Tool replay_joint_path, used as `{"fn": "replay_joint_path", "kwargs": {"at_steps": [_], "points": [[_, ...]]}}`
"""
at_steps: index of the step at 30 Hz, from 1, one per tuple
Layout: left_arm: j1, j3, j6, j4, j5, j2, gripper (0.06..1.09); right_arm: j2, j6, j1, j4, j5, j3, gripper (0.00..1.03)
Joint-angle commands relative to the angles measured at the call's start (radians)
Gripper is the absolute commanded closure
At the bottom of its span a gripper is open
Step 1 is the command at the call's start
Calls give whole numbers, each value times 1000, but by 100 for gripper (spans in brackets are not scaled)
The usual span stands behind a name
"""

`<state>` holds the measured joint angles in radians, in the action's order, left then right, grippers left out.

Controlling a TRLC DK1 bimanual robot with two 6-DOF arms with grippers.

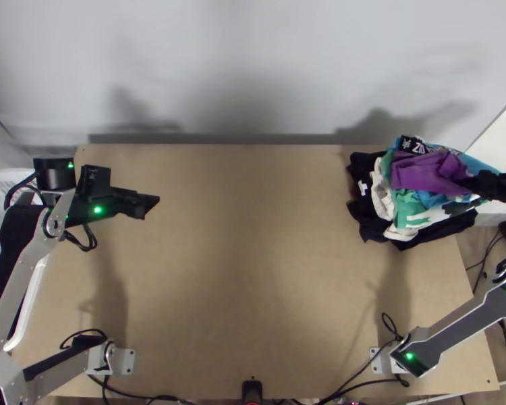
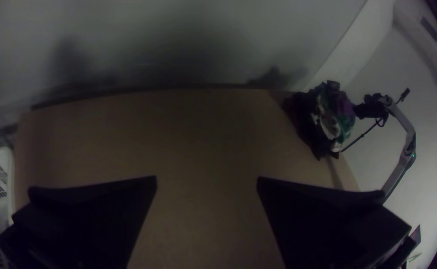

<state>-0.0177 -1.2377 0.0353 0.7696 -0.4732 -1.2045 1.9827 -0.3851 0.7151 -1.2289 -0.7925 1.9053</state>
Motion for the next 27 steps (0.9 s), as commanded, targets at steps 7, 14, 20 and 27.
{"fn": "replay_joint_path", "kwargs": {"at_steps": [7, 14, 20, 27], "points": [[-7, 35, 11, 22, 4, 51, 11, -82, -20, 73, 11, -5, 28, 40], [-7, 52, 12, 20, 5, 66, 11, -142, -12, 116, 6, -10, 135, 6], [-8, 76, 17, 19, 15, 91, 11, -318, -184, -23, -17, -10, -25, 36], [-22, 139, 20, -43, 110, 129, 11, -601, -190, -290, 605, 177, -562, 100]]}}
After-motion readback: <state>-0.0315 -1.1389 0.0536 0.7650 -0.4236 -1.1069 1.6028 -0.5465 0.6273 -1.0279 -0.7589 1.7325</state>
